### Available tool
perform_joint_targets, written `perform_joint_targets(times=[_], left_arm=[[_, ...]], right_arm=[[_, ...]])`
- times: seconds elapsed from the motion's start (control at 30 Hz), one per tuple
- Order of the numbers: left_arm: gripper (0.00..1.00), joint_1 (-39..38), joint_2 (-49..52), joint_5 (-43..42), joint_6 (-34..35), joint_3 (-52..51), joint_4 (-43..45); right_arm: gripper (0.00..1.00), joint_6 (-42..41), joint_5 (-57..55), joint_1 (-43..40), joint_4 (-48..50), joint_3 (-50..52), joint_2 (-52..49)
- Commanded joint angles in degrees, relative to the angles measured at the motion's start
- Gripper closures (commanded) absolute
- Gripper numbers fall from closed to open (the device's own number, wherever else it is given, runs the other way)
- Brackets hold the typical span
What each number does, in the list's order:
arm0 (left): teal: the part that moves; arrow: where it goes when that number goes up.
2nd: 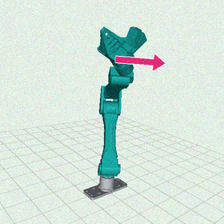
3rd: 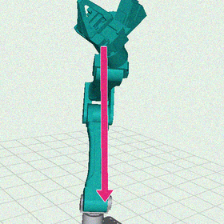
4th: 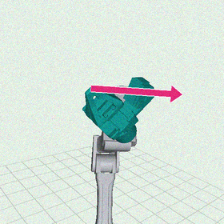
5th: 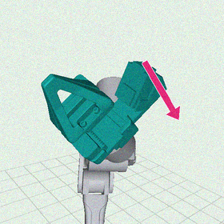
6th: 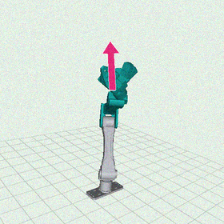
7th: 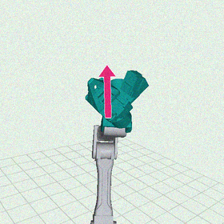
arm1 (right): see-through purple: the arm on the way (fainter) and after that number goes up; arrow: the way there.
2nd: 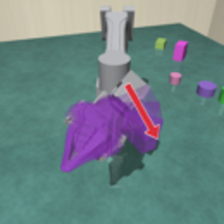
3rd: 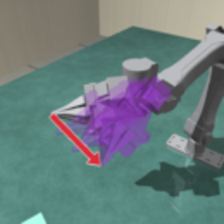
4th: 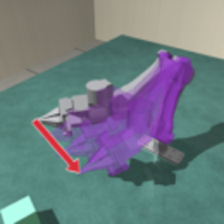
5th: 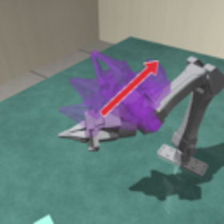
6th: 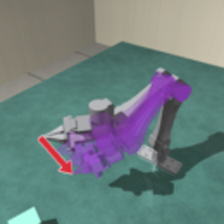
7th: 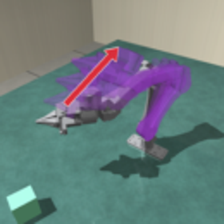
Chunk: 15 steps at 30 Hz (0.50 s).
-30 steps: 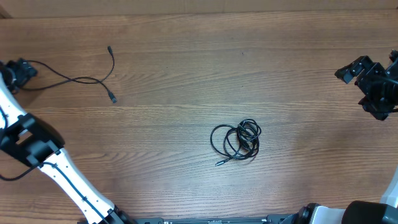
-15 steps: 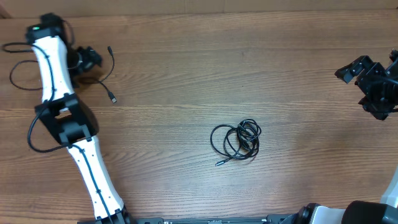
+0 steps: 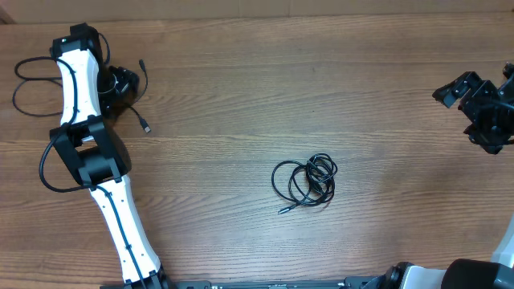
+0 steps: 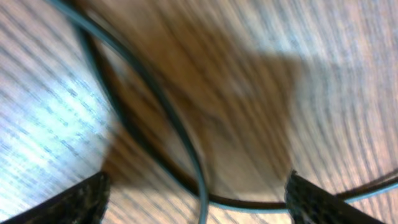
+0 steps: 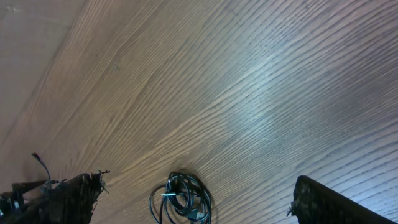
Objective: Untangle cables
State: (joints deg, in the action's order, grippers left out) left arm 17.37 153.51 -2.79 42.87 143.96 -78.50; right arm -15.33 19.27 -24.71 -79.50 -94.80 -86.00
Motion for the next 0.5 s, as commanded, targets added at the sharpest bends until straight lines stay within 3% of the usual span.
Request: perform_joint_targets(times=[0.0, 0.23, 0.3, 0.33, 0.47], left_arm=[[0.21, 1.60, 0.90, 0.85, 2.25, -3.69, 1.25], [0.48, 1.68, 0.90, 4.61, 3.06, -6.43, 3.67], [0.61, 1.62, 0.90, 4.66, 3.06, -6.47, 4.07], [0.73, 1.62, 0.90, 4.68, 3.06, -6.47, 4.46], [0.92, 1.62, 0.90, 4.44, 3.06, -6.47, 6.99]], right_arm=[[0.00, 0.46, -0.31, 0.28, 0.33, -0.02, 0.35], [0.00, 0.46, -0.31, 0.28, 0.33, -0.02, 0.35], [0.00, 0.46, -0.31, 0.28, 0.35, -0.02, 0.35], [0.00, 0.46, -0.31, 0.28, 0.37, -0.02, 0.35], [0.00, 0.46, -0.31, 0.28, 0.42, -0.02, 0.35]])
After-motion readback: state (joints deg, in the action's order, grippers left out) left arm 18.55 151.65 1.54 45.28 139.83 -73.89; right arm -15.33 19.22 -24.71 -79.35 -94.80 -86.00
